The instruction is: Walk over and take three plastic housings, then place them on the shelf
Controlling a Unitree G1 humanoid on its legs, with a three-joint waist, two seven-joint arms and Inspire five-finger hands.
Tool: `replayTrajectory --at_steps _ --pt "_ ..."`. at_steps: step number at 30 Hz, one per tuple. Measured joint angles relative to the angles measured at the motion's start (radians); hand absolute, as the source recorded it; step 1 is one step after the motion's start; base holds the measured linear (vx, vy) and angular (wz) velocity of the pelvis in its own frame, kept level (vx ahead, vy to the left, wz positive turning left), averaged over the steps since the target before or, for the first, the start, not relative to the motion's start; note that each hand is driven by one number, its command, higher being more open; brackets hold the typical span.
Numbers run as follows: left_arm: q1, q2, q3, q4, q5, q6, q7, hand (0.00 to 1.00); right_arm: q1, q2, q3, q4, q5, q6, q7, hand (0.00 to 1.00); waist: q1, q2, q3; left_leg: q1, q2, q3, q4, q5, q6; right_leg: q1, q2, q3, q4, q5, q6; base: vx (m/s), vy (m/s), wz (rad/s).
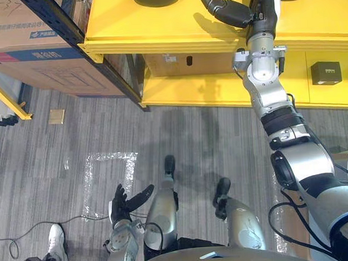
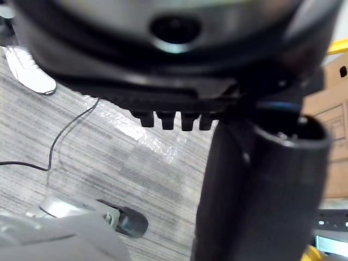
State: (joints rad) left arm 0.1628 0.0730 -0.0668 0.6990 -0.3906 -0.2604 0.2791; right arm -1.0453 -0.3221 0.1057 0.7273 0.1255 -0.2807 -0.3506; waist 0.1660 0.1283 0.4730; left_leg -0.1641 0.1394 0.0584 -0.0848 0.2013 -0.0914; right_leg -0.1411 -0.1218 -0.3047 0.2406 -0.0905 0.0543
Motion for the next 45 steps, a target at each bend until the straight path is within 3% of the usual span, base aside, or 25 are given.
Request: replayTrajectory --at_steps 12,19,26,31,34,35,40,42,45 --pt "-0.001 0.002 -0.004 0.0 0.0 0.0 -0.004 1.0 0.0 -0.026 -0.02 0.023 0.011 -0.015 0.011 1.0 -0.001 0.001 0.0 0.0 -0.012 0.002 0.0 0.002 0.002 -0.013 -0.016 0.005 0.02 -0.004 0.003 0.0 -0.003 0.0" --pt "-0.001 0.003 -0.003 0.002 0.002 0.0 -0.02 1.0 0.015 -0.026 -0.012 0.013 0.059 -0.062 0.177 1.0 -0.006 0.001 0.0 0.013 -0.01 0.006 0.0 0.004 0.005 0.001 -0.013 0.006 0.01 -0.003 0.004 0.02 -0.015 -0.01" --pt "0.004 -0.003 0.018 0.061 0.01 -0.003 -0.022 1.0 0.239 0.032 0.103 -0.37 0.056 -0.058 0.314 1.0 -0.021 -0.01 -0.035 0.063 0.009 0.025 -0.001 -0.019 -0.006 0.098 0.023 0.012 -0.112 0.035 0.011 0.09 -0.04 -0.07" --pt "0.042 -0.005 0.084 0.102 0.051 -0.017 -0.016 1.0 0.401 0.097 0.129 -0.495 0.057 0.021 0.367 1.0 -0.036 -0.087 -0.143 0.108 0.021 0.076 -0.001 -0.043 -0.017 0.161 0.043 0.052 -0.204 0.062 0.013 0.1 -0.034 -0.24" --pt "0.042 -0.001 0.096 0.13 0.058 -0.022 -0.006 1.0 0.468 0.097 0.116 -0.543 0.06 0.045 0.366 1.0 -0.046 -0.111 -0.179 0.118 0.028 0.095 -0.002 -0.05 -0.023 0.172 0.052 0.068 -0.229 0.074 0.01 0.05 -0.024 -0.22" --pt "0.041 0.003 0.119 0.148 0.087 -0.022 0.008 1.0 0.526 0.097 0.112 -0.589 0.062 0.056 0.366 1.0 -0.066 -0.126 -0.19 0.132 0.029 0.107 -0.004 -0.053 -0.025 0.181 0.057 0.076 -0.235 0.076 0.009 0.01 -0.011 -0.2" --pt "0.044 -0.001 0.153 0.207 0.087 -0.013 0.025 1.0 0.79 0.095 0.087 -0.671 0.102 0.066 0.37 1.0 -0.101 -0.127 -0.238 0.169 0.03 0.155 -0.005 -0.079 -0.027 0.193 0.058 0.118 -0.243 0.076 0.014 0.0 0.008 -0.25" --pt "0.043 0.002 0.161 0.219 0.087 0.002 0.025 1.0 0.883 0.095 0.074 -0.686 0.145 0.095 0.4 1.0 -0.121 -0.129 -0.244 0.178 0.03 0.173 -0.005 -0.085 -0.026 0.192 0.057 0.133 -0.243 0.076 0.017 -0.01 0.017 -0.3" --pt "0.043 0.008 0.169 0.249 0.087 0.034 0.026 1.0 1.023 0.078 0.06 -0.686 0.244 0.173 0.544 1.0 -0.147 -0.128 -0.267 0.187 0.031 0.214 -0.005 -0.098 -0.026 0.179 0.056 0.171 -0.243 0.081 0.021 0.03 0.014 -0.37"
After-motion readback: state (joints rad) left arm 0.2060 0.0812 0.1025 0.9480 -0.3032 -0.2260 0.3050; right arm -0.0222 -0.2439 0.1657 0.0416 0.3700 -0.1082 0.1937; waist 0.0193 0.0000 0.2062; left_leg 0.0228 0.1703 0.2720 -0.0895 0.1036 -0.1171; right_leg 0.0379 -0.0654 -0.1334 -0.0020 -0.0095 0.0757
